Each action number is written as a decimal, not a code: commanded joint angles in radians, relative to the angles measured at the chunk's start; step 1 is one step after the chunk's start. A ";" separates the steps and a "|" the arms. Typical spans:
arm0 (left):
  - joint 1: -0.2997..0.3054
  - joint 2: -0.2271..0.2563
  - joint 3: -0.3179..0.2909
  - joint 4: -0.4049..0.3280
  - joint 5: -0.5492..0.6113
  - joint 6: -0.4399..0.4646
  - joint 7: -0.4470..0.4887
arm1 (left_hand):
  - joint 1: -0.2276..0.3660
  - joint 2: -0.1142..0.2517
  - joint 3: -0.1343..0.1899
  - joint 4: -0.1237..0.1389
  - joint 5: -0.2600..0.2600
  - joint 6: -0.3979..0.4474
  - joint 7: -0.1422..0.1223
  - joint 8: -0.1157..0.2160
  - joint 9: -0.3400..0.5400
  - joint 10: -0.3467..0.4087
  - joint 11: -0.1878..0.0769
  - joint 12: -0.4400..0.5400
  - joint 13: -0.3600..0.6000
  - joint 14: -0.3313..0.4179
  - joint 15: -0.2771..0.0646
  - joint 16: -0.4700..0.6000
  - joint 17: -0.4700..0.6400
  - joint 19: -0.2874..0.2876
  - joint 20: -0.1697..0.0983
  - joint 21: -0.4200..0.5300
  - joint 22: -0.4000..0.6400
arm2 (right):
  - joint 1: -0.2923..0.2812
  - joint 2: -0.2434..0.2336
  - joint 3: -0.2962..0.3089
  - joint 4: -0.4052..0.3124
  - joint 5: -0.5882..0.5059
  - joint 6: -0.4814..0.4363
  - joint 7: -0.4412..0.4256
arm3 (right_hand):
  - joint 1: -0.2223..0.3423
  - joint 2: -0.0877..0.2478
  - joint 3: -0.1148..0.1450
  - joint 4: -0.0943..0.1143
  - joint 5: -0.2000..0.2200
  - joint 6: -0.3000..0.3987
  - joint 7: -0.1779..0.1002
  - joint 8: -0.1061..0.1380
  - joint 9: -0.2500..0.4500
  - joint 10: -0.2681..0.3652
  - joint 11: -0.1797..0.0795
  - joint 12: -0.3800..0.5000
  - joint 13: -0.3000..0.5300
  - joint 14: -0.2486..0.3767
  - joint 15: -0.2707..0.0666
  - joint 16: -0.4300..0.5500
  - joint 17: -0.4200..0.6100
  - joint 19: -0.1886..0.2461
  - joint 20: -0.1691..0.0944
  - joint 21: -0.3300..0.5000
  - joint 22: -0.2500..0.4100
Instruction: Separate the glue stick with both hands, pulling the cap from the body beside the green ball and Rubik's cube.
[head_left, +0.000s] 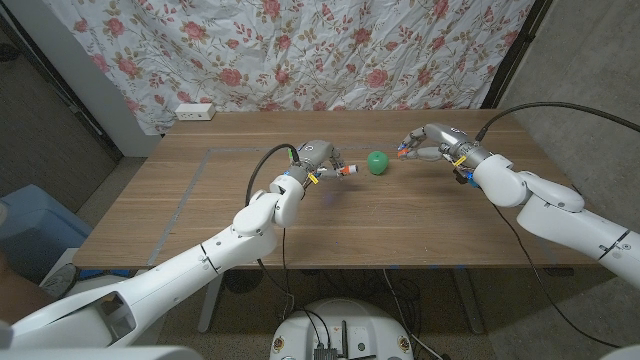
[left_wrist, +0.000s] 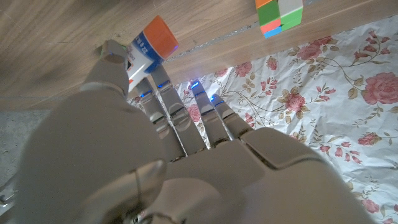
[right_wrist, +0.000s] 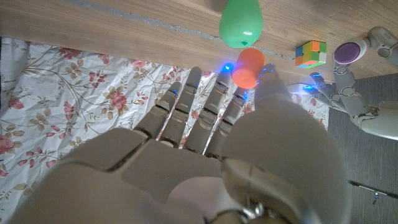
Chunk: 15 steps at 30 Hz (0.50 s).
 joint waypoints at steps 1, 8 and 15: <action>0.004 0.010 0.005 -0.003 0.050 0.009 -0.035 | 0.002 0.074 0.003 0.004 0.005 0.044 0.031 0.004 0.006 0.037 -0.039 0.005 0.002 -0.001 -0.132 -0.005 0.003 0.000 0.001 0.000 0.004 | 0.029 -0.014 -0.038 0.015 -0.049 -0.026 0.031 | -0.005 0.002 -0.002 0.001 0.004 0.006 -0.001 -0.006 0.002 -0.004 -0.003 -0.001 0.006 -0.001 -0.154 0.002 0.006 0.016 0.002 0.008 0.002; 0.008 0.014 0.011 0.003 0.085 0.018 -0.056 | 0.002 0.072 0.002 0.003 0.005 0.042 0.032 0.004 0.006 0.037 -0.039 0.005 0.002 -0.009 -0.133 -0.009 0.002 -0.005 -0.001 -0.001 0.004 | 0.046 -0.017 -0.058 0.029 -0.072 -0.036 0.052 | -0.004 0.003 -0.001 -0.002 0.004 0.010 -0.001 -0.005 0.002 -0.003 -0.004 0.000 0.009 -0.001 -0.155 0.002 0.007 0.022 0.012 0.008 0.002; 0.008 0.020 0.018 0.010 0.116 0.018 -0.086 | -0.001 0.074 0.002 0.005 0.005 0.043 0.031 0.004 0.006 0.035 -0.039 0.004 0.002 -0.011 -0.132 -0.009 0.002 -0.008 0.000 -0.002 0.004 | 0.057 -0.024 -0.078 0.036 -0.106 -0.049 0.068 | -0.006 0.003 -0.002 -0.002 0.004 0.012 -0.002 -0.005 0.001 -0.003 -0.004 -0.001 0.010 0.000 -0.153 0.002 0.009 0.028 0.017 0.008 0.002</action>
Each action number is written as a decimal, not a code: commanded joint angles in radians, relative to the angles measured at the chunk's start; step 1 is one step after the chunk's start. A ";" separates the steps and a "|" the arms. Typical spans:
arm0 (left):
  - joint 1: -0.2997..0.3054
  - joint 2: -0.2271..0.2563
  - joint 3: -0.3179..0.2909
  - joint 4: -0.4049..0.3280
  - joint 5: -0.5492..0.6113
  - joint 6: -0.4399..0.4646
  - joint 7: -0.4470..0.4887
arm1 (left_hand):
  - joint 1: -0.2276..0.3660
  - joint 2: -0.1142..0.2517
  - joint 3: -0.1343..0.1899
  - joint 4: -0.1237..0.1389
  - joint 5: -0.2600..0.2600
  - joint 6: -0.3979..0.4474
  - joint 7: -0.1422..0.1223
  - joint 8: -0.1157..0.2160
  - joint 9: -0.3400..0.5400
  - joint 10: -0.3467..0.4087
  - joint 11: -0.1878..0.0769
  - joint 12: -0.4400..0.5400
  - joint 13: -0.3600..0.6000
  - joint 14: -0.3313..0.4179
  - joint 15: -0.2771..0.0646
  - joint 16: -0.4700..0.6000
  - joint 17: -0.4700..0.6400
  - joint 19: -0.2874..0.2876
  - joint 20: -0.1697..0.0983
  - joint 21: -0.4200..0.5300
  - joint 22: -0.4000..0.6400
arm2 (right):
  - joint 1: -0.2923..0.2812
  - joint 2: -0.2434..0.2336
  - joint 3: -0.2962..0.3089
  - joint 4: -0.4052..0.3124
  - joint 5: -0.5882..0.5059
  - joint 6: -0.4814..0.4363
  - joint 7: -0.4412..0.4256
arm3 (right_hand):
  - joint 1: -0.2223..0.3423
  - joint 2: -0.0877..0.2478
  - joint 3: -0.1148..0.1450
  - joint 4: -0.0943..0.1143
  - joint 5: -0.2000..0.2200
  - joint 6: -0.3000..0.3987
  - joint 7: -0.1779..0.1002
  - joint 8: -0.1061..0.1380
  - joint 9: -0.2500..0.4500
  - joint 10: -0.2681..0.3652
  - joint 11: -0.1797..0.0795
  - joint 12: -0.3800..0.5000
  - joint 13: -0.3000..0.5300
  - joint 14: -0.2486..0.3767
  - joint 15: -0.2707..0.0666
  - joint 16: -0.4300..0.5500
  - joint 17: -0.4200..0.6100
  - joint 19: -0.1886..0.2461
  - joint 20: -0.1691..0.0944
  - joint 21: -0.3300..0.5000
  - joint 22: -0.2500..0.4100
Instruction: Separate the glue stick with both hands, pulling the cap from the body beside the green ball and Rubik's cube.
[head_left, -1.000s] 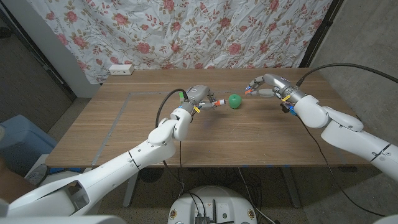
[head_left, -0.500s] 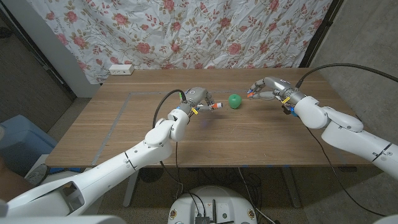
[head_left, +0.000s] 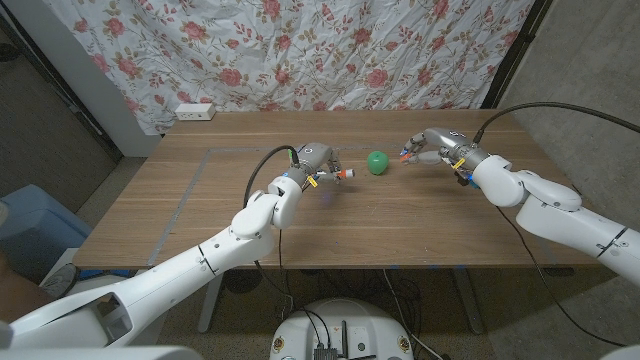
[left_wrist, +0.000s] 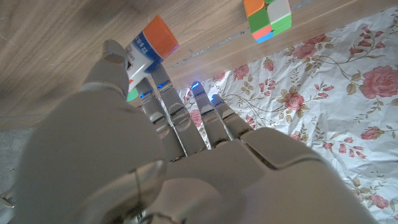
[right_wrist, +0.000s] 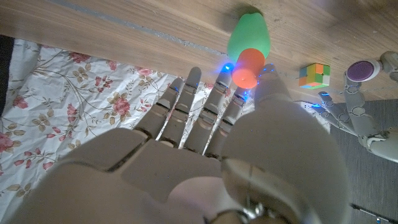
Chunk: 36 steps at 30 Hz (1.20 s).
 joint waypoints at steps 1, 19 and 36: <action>0.004 0.007 0.008 0.012 0.052 0.011 -0.042 | -0.001 0.074 0.002 0.005 0.006 0.042 0.032 0.008 0.006 0.035 -0.039 0.003 0.002 -0.002 -0.129 -0.001 0.002 -0.005 0.004 -0.002 0.004 | 0.025 -0.010 -0.037 0.018 -0.054 -0.020 0.031 | -0.006 0.003 -0.002 -0.002 0.004 0.011 -0.002 -0.005 0.004 -0.003 -0.004 -0.001 0.005 -0.001 -0.153 0.001 0.004 0.011 0.000 0.006 0.002; 0.004 0.005 0.013 0.031 0.101 0.010 -0.092 | -0.004 0.074 0.000 0.005 0.006 0.021 0.021 0.000 0.006 0.023 -0.039 -0.001 0.001 -0.005 -0.128 -0.001 0.002 -0.011 0.008 -0.003 0.004 | 0.047 -0.002 -0.085 0.045 -0.149 -0.053 0.045 | -0.007 0.005 -0.001 -0.004 0.003 0.015 -0.002 -0.005 0.003 -0.002 -0.004 -0.002 0.007 0.001 -0.151 -0.002 0.004 0.011 -0.001 0.003 0.002; 0.004 -0.002 0.028 0.039 0.150 0.020 -0.137 | -0.023 0.073 -0.001 0.010 0.006 -0.004 0.015 -0.005 0.007 -0.007 -0.039 -0.007 0.000 -0.011 -0.126 -0.005 0.000 -0.028 0.013 -0.005 0.004 | 0.051 0.019 -0.128 0.048 -0.226 -0.093 0.061 | -0.001 0.008 0.002 -0.007 0.003 0.016 -0.001 -0.005 0.003 -0.004 -0.003 -0.005 0.005 -0.002 -0.156 -0.005 0.005 0.006 -0.002 0.000 0.002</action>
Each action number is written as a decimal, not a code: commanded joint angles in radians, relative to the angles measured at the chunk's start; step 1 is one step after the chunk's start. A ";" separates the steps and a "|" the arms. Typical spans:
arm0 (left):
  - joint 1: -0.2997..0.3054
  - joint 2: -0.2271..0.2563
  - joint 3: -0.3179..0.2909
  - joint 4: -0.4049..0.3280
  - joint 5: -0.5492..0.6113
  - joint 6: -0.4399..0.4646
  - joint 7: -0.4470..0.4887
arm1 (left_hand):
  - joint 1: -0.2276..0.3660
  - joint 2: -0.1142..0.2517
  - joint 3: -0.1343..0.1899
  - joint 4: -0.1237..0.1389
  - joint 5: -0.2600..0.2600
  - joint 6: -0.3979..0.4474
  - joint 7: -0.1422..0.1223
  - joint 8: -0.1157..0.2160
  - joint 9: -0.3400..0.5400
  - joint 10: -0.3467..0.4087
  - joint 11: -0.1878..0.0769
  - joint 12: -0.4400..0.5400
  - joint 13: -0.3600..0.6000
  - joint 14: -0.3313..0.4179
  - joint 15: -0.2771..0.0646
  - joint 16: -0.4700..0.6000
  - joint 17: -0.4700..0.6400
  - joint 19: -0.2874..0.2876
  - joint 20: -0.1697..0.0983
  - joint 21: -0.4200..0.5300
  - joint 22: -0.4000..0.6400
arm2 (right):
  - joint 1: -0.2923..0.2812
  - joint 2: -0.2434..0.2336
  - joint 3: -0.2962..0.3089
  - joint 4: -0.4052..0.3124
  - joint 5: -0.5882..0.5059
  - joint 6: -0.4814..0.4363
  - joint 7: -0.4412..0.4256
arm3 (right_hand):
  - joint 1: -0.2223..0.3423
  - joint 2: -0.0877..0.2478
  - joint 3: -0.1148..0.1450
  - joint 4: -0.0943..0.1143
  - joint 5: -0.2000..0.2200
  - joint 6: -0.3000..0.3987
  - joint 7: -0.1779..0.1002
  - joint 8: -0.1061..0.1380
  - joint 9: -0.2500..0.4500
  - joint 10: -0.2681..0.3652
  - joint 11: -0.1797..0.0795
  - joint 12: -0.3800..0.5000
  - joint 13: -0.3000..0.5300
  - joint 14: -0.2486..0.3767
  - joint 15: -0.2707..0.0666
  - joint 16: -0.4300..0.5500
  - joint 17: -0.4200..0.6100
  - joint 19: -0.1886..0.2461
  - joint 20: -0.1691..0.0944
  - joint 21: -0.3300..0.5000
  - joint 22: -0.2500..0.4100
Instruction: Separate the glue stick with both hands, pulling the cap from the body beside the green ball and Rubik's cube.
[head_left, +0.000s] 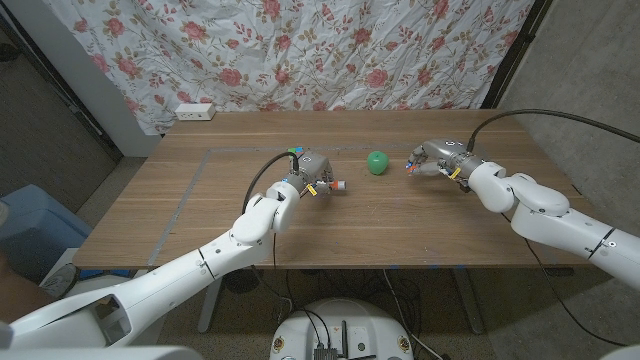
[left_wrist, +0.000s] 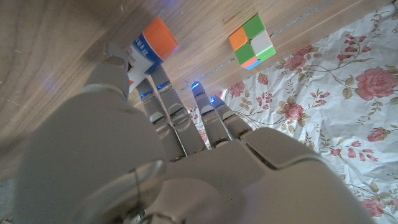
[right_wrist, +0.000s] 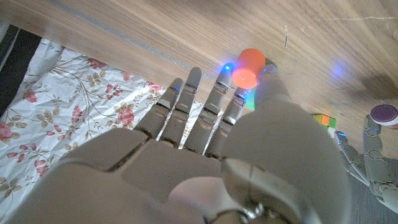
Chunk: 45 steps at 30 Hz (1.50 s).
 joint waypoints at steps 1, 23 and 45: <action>0.002 -0.005 0.009 0.005 0.037 0.009 -0.031 | -0.011 0.060 0.003 0.007 0.006 0.005 0.004 0.005 0.007 0.012 -0.019 -0.002 0.005 -0.007 -0.131 -0.005 0.002 -0.008 -0.001 -0.005 0.004 | 0.005 0.014 -0.030 0.008 -0.054 -0.026 0.012 | 0.004 0.003 0.000 -0.006 0.003 0.005 0.001 -0.006 0.003 -0.004 -0.003 -0.004 0.004 -0.002 -0.156 -0.001 0.005 0.002 -0.006 -0.001 0.002; 0.003 -0.022 0.013 0.020 0.070 0.013 -0.041 | -0.026 0.057 0.005 0.008 0.007 -0.007 0.002 0.006 0.007 -0.007 -0.019 -0.003 0.005 -0.016 -0.130 -0.008 0.001 -0.016 0.003 -0.004 0.004 | 0.019 0.033 -0.063 0.018 -0.091 -0.063 0.057 | 0.001 -0.001 0.000 -0.007 0.002 -0.001 0.000 -0.010 0.003 -0.019 -0.001 -0.014 0.002 -0.018 -0.156 -0.017 0.001 0.000 -0.007 -0.002 0.003; -0.005 -0.014 0.024 0.007 0.123 0.019 -0.133 | -0.054 0.042 -0.001 0.010 0.006 -0.037 -0.002 0.001 0.006 -0.042 -0.018 -0.005 0.005 -0.031 -0.126 -0.010 0.001 -0.029 0.007 -0.004 0.004 | 0.021 0.057 -0.092 0.042 -0.121 -0.086 0.052 | -0.003 0.001 -0.003 -0.006 0.002 -0.003 0.000 -0.012 0.003 -0.025 -0.001 -0.015 0.008 -0.014 -0.156 -0.012 0.008 -0.002 -0.010 -0.002 0.003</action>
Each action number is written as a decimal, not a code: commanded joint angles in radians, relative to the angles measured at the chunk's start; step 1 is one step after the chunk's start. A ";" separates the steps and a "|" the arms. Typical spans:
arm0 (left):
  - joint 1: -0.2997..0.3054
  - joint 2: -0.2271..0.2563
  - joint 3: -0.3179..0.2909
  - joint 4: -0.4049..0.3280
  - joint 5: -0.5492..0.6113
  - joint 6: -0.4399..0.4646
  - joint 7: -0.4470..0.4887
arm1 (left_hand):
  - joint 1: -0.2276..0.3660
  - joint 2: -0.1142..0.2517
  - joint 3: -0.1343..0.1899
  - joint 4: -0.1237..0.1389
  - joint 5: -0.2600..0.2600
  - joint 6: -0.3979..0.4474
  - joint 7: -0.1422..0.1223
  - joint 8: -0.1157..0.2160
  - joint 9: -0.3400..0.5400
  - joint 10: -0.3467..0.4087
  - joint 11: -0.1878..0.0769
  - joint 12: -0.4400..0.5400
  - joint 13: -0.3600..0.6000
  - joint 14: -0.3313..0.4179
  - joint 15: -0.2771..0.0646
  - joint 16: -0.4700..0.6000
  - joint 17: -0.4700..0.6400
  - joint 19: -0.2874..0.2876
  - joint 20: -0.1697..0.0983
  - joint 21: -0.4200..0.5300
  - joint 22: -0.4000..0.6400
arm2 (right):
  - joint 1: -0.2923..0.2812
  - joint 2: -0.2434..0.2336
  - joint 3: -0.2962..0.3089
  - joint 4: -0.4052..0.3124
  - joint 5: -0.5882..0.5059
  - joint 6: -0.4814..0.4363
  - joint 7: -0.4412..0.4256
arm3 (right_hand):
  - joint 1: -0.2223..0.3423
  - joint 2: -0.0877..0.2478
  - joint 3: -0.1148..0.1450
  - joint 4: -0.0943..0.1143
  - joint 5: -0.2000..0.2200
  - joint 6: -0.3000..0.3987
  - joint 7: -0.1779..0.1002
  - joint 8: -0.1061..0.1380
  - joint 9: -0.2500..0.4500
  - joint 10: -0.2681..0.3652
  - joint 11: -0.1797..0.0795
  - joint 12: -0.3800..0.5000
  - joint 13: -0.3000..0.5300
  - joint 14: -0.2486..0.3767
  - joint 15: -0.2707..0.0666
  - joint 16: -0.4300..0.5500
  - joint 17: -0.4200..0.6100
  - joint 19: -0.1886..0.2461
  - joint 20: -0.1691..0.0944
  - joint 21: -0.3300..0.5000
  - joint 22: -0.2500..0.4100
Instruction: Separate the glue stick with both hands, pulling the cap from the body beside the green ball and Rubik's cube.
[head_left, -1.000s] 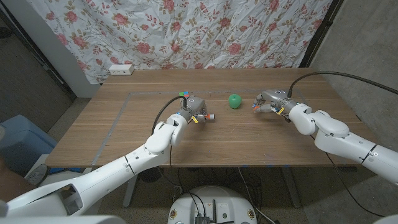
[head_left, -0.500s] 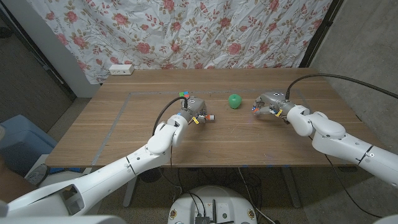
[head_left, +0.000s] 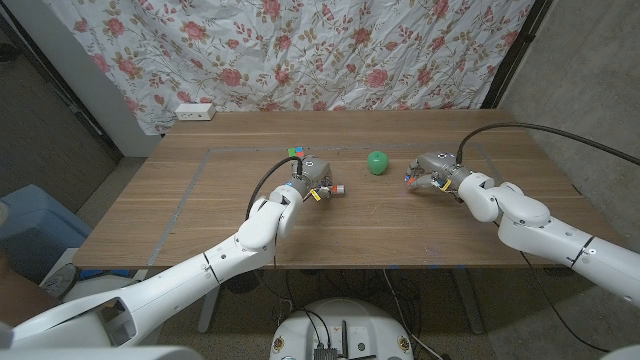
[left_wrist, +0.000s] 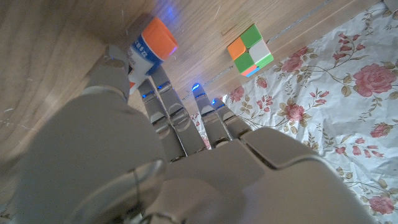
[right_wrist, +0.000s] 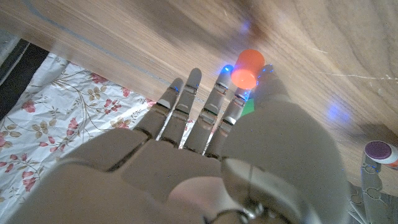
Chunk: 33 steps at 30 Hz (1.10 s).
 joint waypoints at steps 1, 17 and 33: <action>-0.012 0.003 0.007 -0.004 0.028 -0.004 -0.074 | -0.046 0.029 0.000 0.007 0.002 -0.015 -0.004 0.002 0.006 -0.020 0.003 0.004 0.005 -0.010 -0.124 -0.002 0.001 -0.015 0.004 0.001 0.004 | 0.001 0.012 -0.014 0.015 -0.012 -0.012 -0.003 | -0.003 0.001 -0.004 -0.004 0.002 -0.004 0.000 -0.004 0.003 -0.002 0.001 -0.001 0.005 -0.003 -0.156 0.003 0.003 0.002 -0.006 -0.002 0.003; -0.015 -0.003 0.005 -0.001 0.047 -0.005 -0.111 | -0.067 0.020 -0.005 0.010 0.002 -0.030 -0.001 0.001 0.005 -0.038 0.003 0.005 0.005 -0.022 -0.122 -0.002 0.001 -0.028 0.005 0.001 0.004 | 0.011 0.016 -0.032 0.016 -0.034 -0.038 0.025 | -0.016 -0.021 -0.013 -0.005 0.002 -0.054 -0.001 -0.028 0.000 -0.043 0.005 -0.016 0.011 -0.011 -0.148 -0.009 0.002 0.000 0.011 -0.002 0.003; -0.013 -0.012 0.006 -0.004 0.084 0.024 -0.162 | -0.110 0.004 -0.014 0.014 0.002 -0.087 -0.001 -0.007 0.004 -0.105 0.004 -0.003 0.004 -0.049 -0.124 -0.003 0.002 -0.074 0.019 -0.003 0.004 | 0.036 0.019 -0.046 0.012 -0.041 -0.047 0.078 | -0.114 -0.076 -0.057 0.014 0.017 -0.193 0.002 -0.102 -0.002 -0.208 0.017 -0.054 0.027 -0.098 -0.101 -0.047 0.022 -0.030 0.053 -0.004 0.004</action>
